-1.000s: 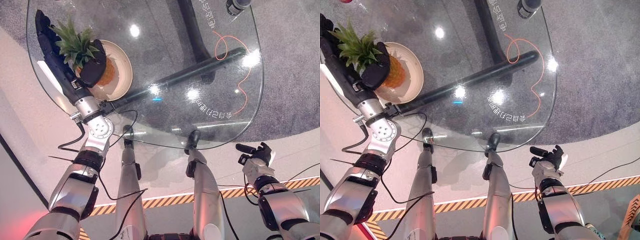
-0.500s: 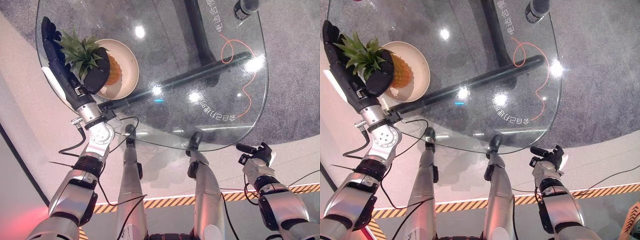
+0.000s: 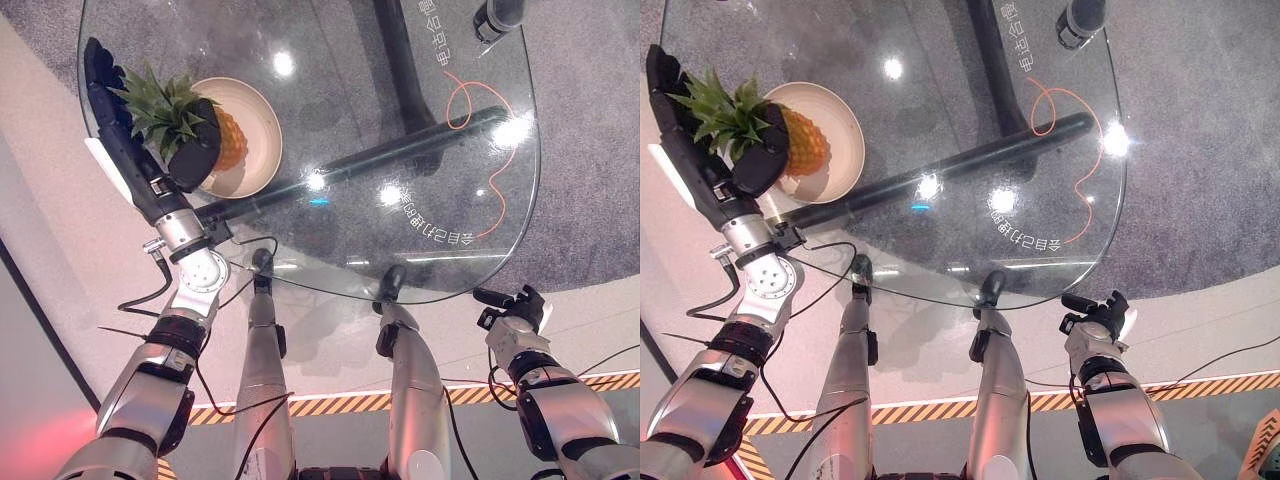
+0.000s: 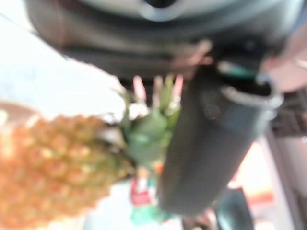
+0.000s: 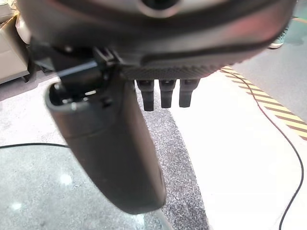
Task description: Pick up the fruit to the plate
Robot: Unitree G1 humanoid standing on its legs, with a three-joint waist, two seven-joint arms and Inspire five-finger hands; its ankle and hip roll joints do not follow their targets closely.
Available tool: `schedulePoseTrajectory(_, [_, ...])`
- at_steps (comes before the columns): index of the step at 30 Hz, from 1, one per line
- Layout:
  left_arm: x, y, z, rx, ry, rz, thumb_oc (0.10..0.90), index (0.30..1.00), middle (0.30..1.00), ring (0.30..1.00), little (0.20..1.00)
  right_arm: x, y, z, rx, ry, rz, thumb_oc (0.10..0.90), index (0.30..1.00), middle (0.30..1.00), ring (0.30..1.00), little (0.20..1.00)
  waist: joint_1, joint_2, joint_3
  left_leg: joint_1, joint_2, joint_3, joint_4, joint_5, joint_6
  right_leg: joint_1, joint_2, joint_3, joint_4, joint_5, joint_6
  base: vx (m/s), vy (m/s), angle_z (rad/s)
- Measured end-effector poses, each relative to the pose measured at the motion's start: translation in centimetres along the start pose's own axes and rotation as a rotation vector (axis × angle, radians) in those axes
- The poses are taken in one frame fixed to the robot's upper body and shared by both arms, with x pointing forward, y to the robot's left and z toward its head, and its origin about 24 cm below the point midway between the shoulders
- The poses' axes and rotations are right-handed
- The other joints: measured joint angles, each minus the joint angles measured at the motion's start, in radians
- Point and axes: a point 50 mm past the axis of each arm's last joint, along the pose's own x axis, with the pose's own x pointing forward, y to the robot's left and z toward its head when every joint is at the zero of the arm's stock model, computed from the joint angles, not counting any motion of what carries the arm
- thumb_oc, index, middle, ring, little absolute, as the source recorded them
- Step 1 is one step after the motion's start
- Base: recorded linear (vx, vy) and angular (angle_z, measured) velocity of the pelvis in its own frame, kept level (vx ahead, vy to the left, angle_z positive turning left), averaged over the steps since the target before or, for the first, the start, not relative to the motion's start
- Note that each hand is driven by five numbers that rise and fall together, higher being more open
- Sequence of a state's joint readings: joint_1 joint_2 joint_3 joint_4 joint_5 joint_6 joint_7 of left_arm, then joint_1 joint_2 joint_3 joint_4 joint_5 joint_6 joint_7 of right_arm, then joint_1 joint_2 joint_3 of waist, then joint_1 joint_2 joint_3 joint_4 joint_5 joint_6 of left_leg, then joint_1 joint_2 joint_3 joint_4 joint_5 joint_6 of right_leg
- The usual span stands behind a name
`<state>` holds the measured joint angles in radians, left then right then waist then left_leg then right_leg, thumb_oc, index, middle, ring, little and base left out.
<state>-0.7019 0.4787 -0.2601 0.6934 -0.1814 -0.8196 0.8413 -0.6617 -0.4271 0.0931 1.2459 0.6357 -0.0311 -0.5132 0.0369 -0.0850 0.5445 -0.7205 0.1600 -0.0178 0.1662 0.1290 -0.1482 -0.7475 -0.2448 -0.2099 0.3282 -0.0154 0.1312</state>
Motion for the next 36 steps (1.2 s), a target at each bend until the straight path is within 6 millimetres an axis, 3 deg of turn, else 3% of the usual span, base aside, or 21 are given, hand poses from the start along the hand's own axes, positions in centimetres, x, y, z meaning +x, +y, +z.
schedulePoseTrajectory(22, [-0.2,-0.1,0.3,-0.019,-0.006,-0.011,0.800,0.900,0.900,0.900,0.900,0.1,-0.3,-0.2,0.011,0.010,-0.011,0.800,0.900,0.900,0.900,0.900,0.013,0.008,0.000,0.000,0.000,-0.001,0.000,0.000,-0.001,0.000,-0.001,-0.001,0.003,-0.002,0.001,0.00,0.000,0.00])
schedulePoseTrajectory(36, [-1.6,0.6,-0.4,0.005,0.032,-0.054,0.800,0.900,0.900,0.900,0.900,0.1,-0.4,-0.3,0.014,0.017,-0.017,0.800,0.900,0.900,0.900,0.900,0.014,0.011,0.000,0.002,-0.003,-0.005,0.000,0.000,0.000,-0.003,-0.006,-0.003,0.022,-0.013,0.001,0.00,0.000,0.01])
